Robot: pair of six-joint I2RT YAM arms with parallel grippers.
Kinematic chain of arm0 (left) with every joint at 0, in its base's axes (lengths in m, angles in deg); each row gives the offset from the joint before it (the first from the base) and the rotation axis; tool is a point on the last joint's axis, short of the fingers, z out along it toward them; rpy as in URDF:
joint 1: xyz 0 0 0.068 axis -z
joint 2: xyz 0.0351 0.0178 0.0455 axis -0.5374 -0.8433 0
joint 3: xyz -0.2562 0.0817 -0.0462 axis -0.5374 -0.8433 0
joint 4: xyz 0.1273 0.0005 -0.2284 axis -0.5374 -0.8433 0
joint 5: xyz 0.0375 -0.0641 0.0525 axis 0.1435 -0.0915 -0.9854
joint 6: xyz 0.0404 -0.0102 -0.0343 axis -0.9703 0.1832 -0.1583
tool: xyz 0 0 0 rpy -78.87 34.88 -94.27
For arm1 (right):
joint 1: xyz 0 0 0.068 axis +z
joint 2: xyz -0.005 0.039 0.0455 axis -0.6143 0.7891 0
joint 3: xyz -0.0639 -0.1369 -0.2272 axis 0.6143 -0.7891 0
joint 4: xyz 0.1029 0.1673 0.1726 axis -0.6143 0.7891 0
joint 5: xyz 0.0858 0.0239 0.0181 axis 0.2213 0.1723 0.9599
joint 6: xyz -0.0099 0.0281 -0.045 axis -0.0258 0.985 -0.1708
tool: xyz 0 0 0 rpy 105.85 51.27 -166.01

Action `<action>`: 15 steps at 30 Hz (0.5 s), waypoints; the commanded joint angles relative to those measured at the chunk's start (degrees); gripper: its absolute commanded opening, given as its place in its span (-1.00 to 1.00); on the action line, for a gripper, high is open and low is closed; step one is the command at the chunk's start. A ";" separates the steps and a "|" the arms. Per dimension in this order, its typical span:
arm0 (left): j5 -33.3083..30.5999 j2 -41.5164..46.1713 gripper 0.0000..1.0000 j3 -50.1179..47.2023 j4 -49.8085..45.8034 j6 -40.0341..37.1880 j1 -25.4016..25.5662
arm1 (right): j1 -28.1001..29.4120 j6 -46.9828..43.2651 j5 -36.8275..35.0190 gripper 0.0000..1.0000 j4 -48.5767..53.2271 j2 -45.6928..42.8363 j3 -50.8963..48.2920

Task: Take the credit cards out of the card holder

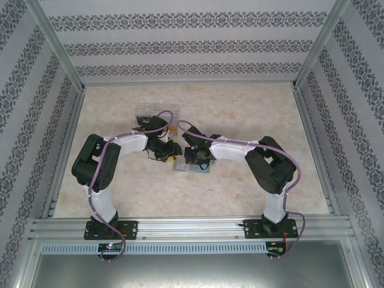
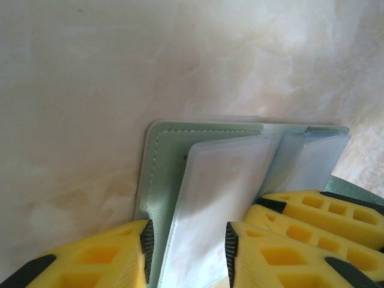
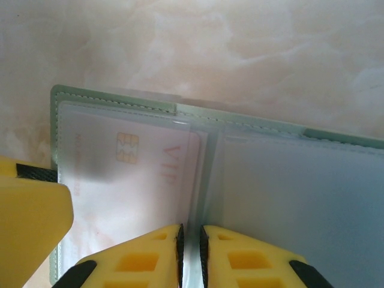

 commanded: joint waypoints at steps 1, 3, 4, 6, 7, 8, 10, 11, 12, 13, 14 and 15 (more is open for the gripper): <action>1.75 -1.11 -0.35 1.10 -1.17 -1.49 0.88 | -0.94 -0.04 -1.18 -0.62 1.94 2.72 -0.81; 2.47 -1.16 -0.43 1.11 -0.90 -1.51 0.85 | -0.91 0.04 -1.18 -0.62 1.89 2.62 -0.87; 2.78 -1.13 -0.47 1.14 -0.90 -1.60 0.87 | -0.91 0.05 -1.18 -0.62 1.94 2.57 -0.83; 2.81 -0.65 -0.54 1.24 -1.13 -1.85 0.90 | -0.91 0.01 -1.20 -0.63 1.92 2.56 -0.78; 2.60 -0.30 -0.57 1.34 -1.36 -2.17 0.91 | -0.92 0.08 -1.10 -0.63 1.81 2.54 -0.76; 2.44 0.00 -0.59 1.35 -1.63 -2.41 0.92 | -0.88 0.05 -1.04 -0.63 1.82 2.54 -0.74; 2.19 0.58 -0.68 1.58 -2.19 -2.92 0.86 | -0.93 0.00 -1.03 -0.63 1.83 2.57 -0.66; 2.32 0.81 -0.73 1.59 -2.29 -3.01 0.84 | -0.95 0.04 -0.89 -0.63 1.78 2.50 -0.63; 2.43 0.99 -0.78 1.67 -2.37 -3.12 0.86 | -0.95 0.03 -0.77 -0.63 1.79 2.39 -0.57; 2.31 1.29 -0.82 1.68 -2.62 -3.28 0.88 | -1.03 0.05 -0.57 -0.63 1.75 2.22 -0.57; 2.26 1.68 -0.87 1.69 -2.65 -3.38 0.84 | -0.99 0.01 -0.33 -0.63 1.68 1.70 -0.56; 2.37 2.02 -0.92 1.64 -2.81 -3.44 0.84 | -1.13 0.02 -0.06 -0.62 1.59 1.06 -0.67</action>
